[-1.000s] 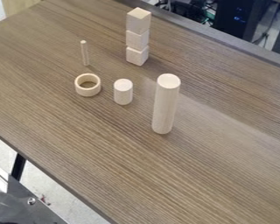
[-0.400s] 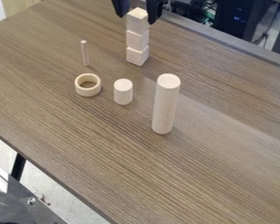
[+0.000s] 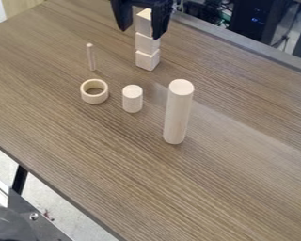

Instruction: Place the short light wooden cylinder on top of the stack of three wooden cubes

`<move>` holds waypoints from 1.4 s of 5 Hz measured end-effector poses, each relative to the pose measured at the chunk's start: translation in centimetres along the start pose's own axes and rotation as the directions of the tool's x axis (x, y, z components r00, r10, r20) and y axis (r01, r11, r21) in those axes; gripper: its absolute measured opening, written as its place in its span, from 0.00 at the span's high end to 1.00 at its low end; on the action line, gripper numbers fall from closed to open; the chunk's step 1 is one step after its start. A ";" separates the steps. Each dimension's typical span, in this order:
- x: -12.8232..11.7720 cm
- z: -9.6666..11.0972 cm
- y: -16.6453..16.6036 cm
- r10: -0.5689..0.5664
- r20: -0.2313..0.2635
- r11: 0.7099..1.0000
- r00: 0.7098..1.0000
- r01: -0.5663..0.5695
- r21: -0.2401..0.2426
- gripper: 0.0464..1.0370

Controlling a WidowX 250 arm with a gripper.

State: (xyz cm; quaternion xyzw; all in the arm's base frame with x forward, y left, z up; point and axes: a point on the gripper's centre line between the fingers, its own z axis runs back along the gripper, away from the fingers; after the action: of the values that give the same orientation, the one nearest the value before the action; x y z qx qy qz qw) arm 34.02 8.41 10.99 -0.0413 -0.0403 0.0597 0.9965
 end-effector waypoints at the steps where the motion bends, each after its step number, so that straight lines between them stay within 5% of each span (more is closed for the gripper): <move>1: -1.2 -0.9 -0.3 -0.022 -0.022 0.999 1.000 0.023 0.038 0.04; 4: -5.2 -2.9 -1.5 -0.056 -0.020 0.995 0.998 0.058 0.085 0.04; 7: -5.3 -4.9 -1.3 -0.168 0.132 0.980 0.977 0.151 0.132 0.04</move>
State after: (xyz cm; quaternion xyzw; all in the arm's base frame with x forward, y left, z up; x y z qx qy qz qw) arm 29.38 6.07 5.82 0.0270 -0.1108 -0.0155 0.9934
